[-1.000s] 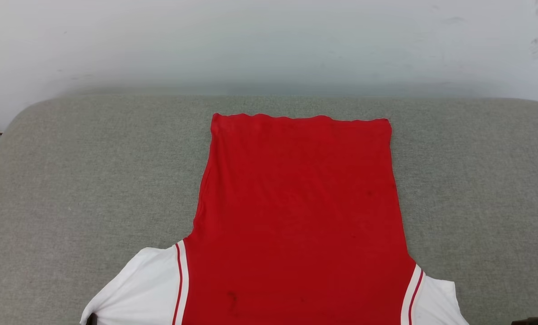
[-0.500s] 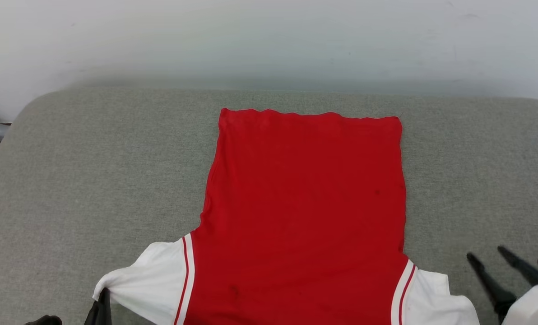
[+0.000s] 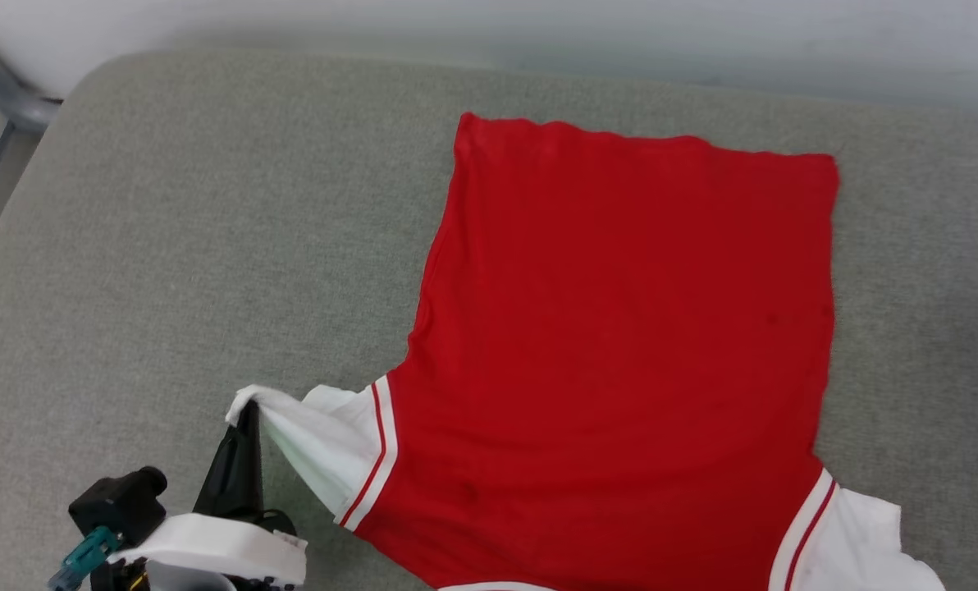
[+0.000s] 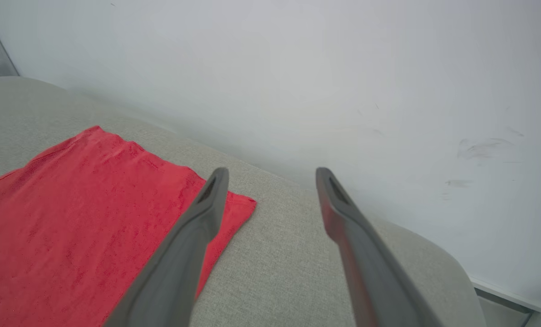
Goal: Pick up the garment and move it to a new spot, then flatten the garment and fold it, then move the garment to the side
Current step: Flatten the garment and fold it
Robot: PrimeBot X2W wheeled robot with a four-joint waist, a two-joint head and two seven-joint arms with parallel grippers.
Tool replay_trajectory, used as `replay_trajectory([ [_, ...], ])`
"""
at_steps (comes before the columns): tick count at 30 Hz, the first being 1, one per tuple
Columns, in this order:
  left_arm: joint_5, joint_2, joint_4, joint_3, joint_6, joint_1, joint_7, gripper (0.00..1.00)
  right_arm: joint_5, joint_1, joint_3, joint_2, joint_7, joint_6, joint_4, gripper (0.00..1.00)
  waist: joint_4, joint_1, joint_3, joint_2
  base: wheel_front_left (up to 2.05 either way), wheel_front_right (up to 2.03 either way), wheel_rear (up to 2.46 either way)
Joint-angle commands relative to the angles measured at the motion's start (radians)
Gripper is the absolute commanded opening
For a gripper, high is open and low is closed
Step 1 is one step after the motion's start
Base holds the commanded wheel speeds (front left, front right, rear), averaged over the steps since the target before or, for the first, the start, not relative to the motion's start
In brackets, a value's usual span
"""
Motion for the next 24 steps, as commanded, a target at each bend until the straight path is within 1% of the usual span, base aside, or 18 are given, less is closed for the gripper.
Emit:
replay_trajectory([
  [1, 0.015, -0.014, -0.007, -0.006, -0.009, -0.029, -0.005, 0.00, -0.007, -0.071, 0.019, -0.015, 0.045, -0.001, 0.024, 1.00, 0.065, -0.0001, 0.084, 0.0000, 0.00, 0.00, 0.00],
  [4, 0.038, -0.041, -0.012, -0.012, -0.022, -0.063, -0.005, 0.00, -0.021, -0.197, 0.060, -0.039, 0.140, -0.001, 0.076, 1.00, 0.096, -0.0001, 0.134, 0.0000, 0.00, 0.00, 0.00],
  [8, 0.069, -0.078, -0.021, -0.008, -0.040, -0.095, -0.005, 0.00, -0.048, -0.342, 0.142, -0.075, 0.253, -0.001, 0.162, 1.00, 0.125, -0.0001, 0.191, 0.0000, 0.00, 0.00, 0.00],
  [10, 0.082, -0.095, -0.020, -0.005, -0.051, -0.108, -0.005, 0.00, -0.038, -0.394, 0.179, -0.082, 0.333, -0.001, 0.215, 1.00, 0.137, -0.0001, 0.217, 0.0000, 0.00, 0.00, 0.00],
  [13, 0.101, -0.118, -0.017, 0.001, -0.064, -0.128, -0.005, 0.00, -0.034, -0.474, 0.232, -0.110, 0.453, -0.001, 0.275, 1.00, 0.151, -0.0001, 0.257, 0.0000, 0.00, 0.00, 0.00],
  [18, 0.131, -0.152, -0.012, 0.018, -0.088, -0.156, -0.005, 0.00, -0.005, -0.548, 0.300, -0.137, 0.647, -0.001, 0.356, 1.00, 0.169, -0.0001, 0.312, 0.0000, 0.00, 0.00, 0.00],
  [21, 0.146, -0.168, -0.010, 0.024, -0.104, -0.173, -0.005, 0.00, 0.016, -0.584, 0.316, -0.144, 0.698, -0.001, 0.379, 1.00, 0.177, -0.0001, 0.341, 0.0000, 0.00, 0.00, 0.00],
  [24, 0.158, -0.185, -0.003, 0.030, -0.115, -0.185, -0.005, 0.00, 0.031, -0.595, 0.324, -0.130, 0.724, -0.001, 0.399, 1.00, 0.181, -0.0001, 0.366, 0.0000, 0.00, 0.00, 0.00],
])
